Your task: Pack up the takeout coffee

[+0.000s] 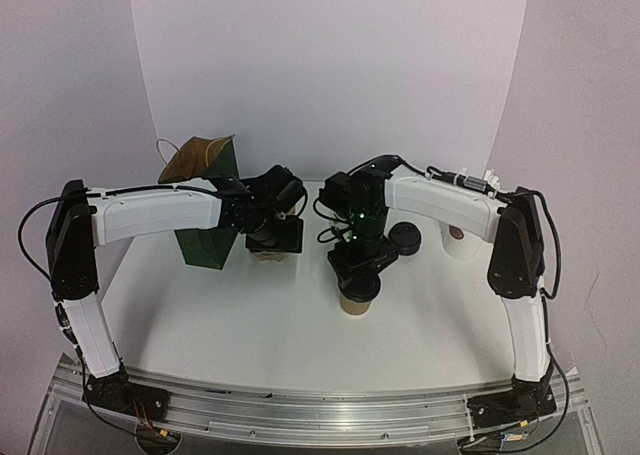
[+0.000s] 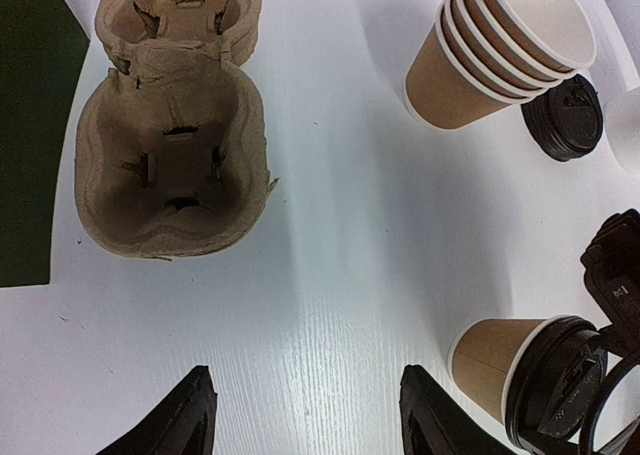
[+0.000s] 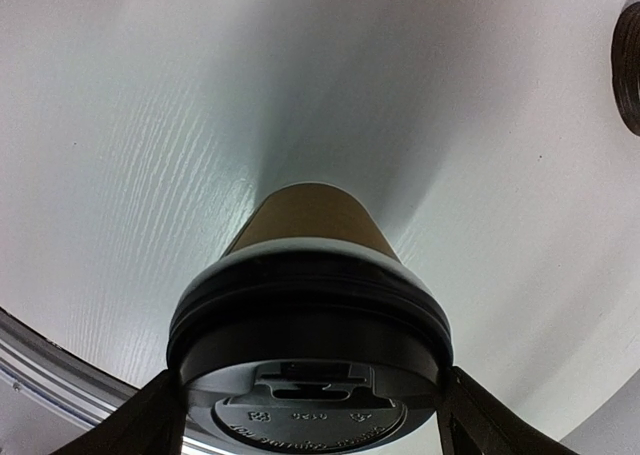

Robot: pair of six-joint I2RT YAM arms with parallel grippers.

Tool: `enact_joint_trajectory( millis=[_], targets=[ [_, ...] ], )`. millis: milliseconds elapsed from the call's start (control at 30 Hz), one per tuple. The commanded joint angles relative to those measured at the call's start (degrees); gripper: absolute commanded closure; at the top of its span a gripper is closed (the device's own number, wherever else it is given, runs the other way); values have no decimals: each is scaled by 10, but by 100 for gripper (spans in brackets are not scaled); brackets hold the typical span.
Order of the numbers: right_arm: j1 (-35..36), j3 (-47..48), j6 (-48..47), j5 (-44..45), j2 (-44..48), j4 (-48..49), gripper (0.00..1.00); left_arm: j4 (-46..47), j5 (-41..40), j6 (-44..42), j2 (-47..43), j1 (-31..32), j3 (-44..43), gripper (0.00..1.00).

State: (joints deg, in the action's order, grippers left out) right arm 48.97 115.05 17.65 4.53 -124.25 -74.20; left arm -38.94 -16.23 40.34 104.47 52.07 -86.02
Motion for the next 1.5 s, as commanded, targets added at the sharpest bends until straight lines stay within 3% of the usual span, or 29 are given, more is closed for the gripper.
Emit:
enact_joint_trajectory(
  millis=[0,1167,1467],
  targets=[
    [5,34,1,8,25,-8,15,7,-5,-5,7,-1,-18,38],
    [5,18,-11,-3,1,-10,15,6,-7,-7,9,-1,-19,38],
    [5,57,-9,-13,-1,-42,15,4,-8,-12,15,-1,-27,38]
  ],
)
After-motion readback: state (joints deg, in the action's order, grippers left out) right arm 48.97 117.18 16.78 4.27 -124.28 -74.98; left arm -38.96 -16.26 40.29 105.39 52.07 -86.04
